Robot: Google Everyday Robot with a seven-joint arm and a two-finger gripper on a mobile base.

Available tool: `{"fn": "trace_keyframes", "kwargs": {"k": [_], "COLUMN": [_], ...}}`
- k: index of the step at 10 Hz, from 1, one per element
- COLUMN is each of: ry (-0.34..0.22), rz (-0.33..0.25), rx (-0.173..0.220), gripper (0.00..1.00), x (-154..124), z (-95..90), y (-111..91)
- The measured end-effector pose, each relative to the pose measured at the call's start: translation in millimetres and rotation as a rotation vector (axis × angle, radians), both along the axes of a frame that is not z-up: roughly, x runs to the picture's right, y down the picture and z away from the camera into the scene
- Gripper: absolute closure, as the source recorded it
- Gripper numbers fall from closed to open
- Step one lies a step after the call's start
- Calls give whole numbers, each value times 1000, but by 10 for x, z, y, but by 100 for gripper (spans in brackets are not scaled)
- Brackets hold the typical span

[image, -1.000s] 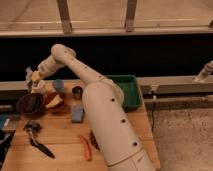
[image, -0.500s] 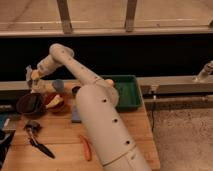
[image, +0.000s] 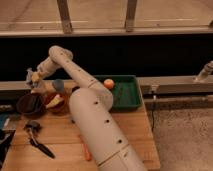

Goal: Place towel in paper cup

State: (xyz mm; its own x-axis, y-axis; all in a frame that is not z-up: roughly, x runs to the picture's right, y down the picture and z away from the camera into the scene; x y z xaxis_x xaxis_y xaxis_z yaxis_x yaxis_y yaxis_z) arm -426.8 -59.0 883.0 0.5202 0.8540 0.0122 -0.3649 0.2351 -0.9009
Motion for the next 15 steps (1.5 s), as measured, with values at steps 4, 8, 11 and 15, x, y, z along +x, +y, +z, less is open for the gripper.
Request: {"fn": "trace_keyframes", "kwargs": {"k": [4,8,11,15], "ry": [28,50,65,75], "rz": [-4,-11,-6,2], "rx": [-19,-12,8,38], "gripper": [73,33,29,29], "x": [47,72,112,145], "z": [91,107,98,59], "y": [42,55,0,-103]}}
